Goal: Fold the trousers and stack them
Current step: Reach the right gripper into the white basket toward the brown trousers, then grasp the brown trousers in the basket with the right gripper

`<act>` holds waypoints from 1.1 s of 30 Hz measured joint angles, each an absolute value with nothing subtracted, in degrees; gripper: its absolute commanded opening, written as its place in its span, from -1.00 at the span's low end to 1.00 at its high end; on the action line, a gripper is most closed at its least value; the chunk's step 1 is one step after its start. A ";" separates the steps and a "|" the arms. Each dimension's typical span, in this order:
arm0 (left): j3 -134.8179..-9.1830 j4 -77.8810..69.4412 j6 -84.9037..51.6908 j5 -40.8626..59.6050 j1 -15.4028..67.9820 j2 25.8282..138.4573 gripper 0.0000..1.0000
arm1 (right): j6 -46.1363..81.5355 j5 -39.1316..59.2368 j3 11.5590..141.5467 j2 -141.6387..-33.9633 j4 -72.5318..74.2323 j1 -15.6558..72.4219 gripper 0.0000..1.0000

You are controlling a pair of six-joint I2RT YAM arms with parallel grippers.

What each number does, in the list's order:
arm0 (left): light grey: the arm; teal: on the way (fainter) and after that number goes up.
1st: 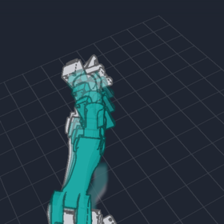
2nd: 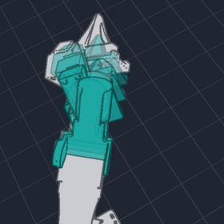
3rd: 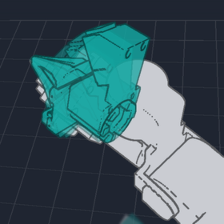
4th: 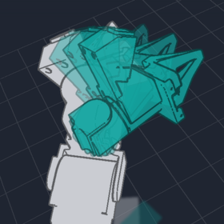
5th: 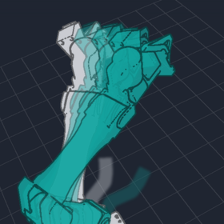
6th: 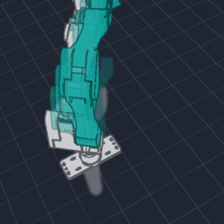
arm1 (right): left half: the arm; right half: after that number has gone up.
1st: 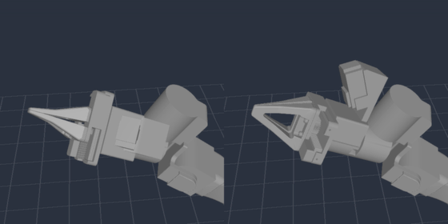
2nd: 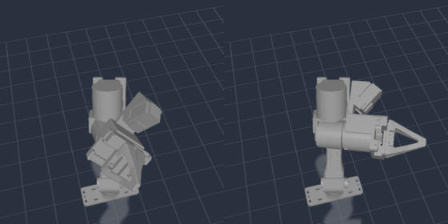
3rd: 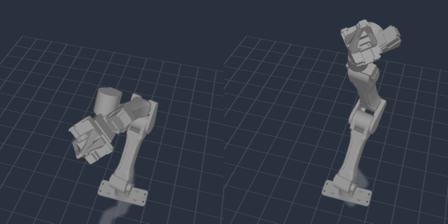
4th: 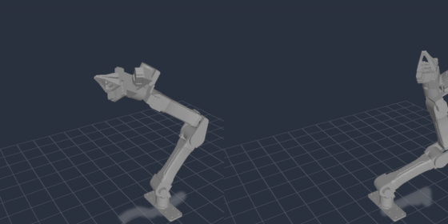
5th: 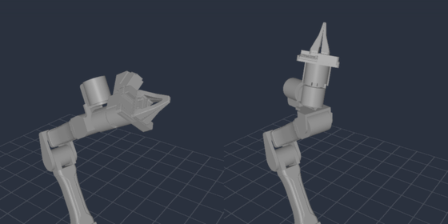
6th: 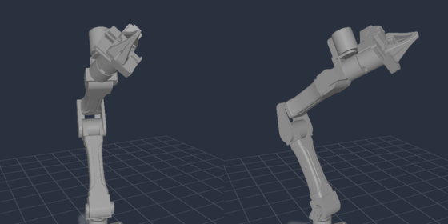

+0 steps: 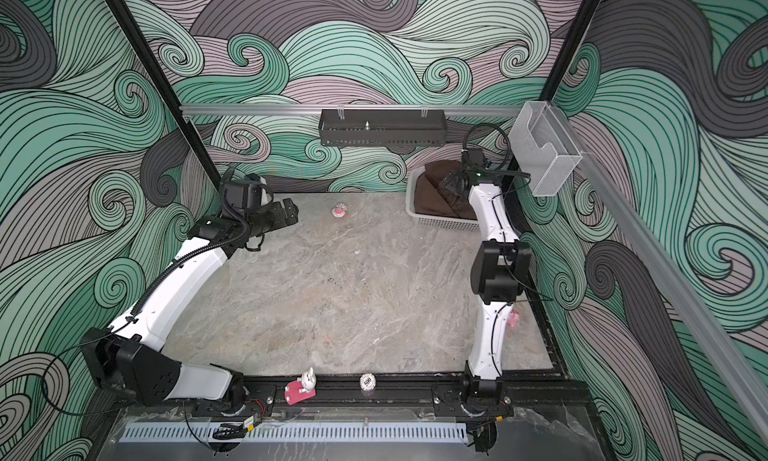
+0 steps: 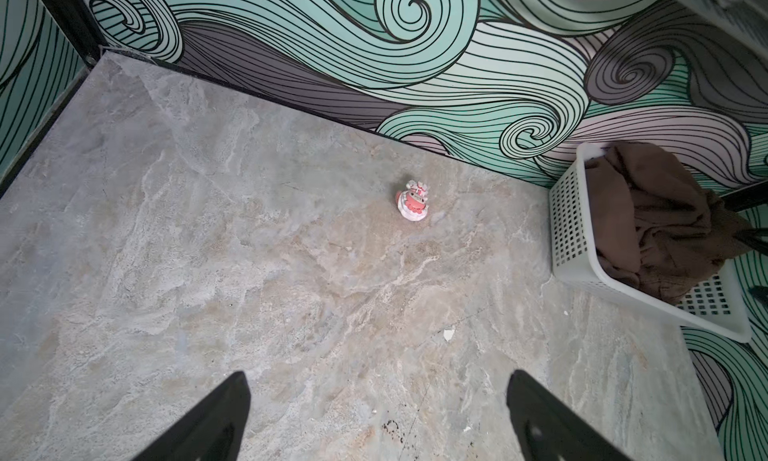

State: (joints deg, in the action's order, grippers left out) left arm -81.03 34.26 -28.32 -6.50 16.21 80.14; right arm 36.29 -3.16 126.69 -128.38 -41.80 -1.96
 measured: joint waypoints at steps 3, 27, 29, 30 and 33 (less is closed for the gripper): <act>-81.32 35.64 -29.65 -7.33 17.30 80.16 0.97 | 37.78 -1.13 133.73 -135.20 -44.07 -3.14 0.99; -90.78 31.68 -30.76 -2.31 19.35 99.79 0.97 | 40.27 13.56 150.32 -151.65 -39.38 -11.70 0.99; -91.90 31.68 -30.76 -2.09 19.66 100.86 0.97 | 40.84 14.24 149.08 -151.85 -36.86 -11.40 0.99; -92.47 31.66 -30.79 -2.09 19.70 101.32 0.97 | 41.04 14.52 148.70 -152.05 -35.66 -11.22 0.99; -93.84 31.68 -30.94 -2.07 19.70 102.56 0.97 | 41.80 15.27 148.81 -153.16 -32.29 -10.52 0.99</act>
